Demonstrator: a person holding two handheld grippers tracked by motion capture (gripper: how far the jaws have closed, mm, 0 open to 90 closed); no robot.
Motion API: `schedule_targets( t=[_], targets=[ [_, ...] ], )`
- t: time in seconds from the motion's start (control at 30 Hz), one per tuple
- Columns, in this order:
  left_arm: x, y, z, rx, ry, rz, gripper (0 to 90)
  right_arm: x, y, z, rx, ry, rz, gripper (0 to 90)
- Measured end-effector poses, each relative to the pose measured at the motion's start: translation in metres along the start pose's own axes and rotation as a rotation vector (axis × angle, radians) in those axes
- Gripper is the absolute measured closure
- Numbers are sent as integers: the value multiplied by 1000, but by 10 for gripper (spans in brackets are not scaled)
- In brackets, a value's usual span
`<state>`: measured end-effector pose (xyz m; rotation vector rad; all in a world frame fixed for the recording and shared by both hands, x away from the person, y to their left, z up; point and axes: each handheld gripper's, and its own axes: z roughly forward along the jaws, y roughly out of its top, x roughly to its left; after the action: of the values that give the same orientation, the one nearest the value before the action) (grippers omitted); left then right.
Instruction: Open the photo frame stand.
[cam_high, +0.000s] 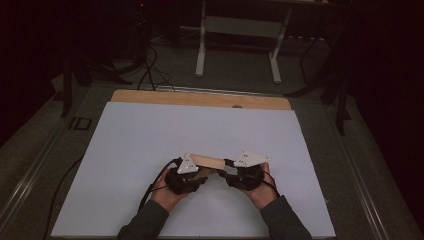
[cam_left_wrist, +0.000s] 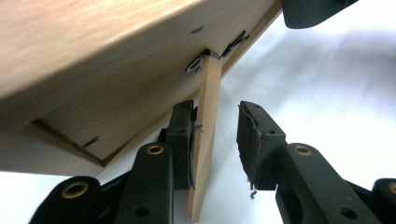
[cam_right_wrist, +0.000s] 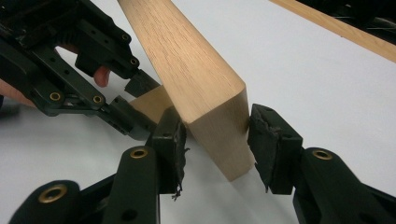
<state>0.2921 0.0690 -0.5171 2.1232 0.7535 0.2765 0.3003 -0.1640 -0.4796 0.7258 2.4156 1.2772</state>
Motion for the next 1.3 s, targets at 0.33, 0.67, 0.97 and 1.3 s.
schedule_targets(
  t=[0.33, 0.67, 0.97, 1.3],
  targets=[
    [0, 0, 0, 0, 0, 0, 674, 0, 0, 0, 0, 0, 0, 562],
    [-6, -8, -2, 7, -3, 5, 672, 5, -5, -3, 17, 22, -8, 560],
    [-1, -18, -14, 6, 35, -7, 607, 1, -6, -5, 19, 31, 6, 525],
    [5, -24, -32, -38, 58, -21, 604, 0, -8, -5, 25, 44, 6, 521]
  ],
)
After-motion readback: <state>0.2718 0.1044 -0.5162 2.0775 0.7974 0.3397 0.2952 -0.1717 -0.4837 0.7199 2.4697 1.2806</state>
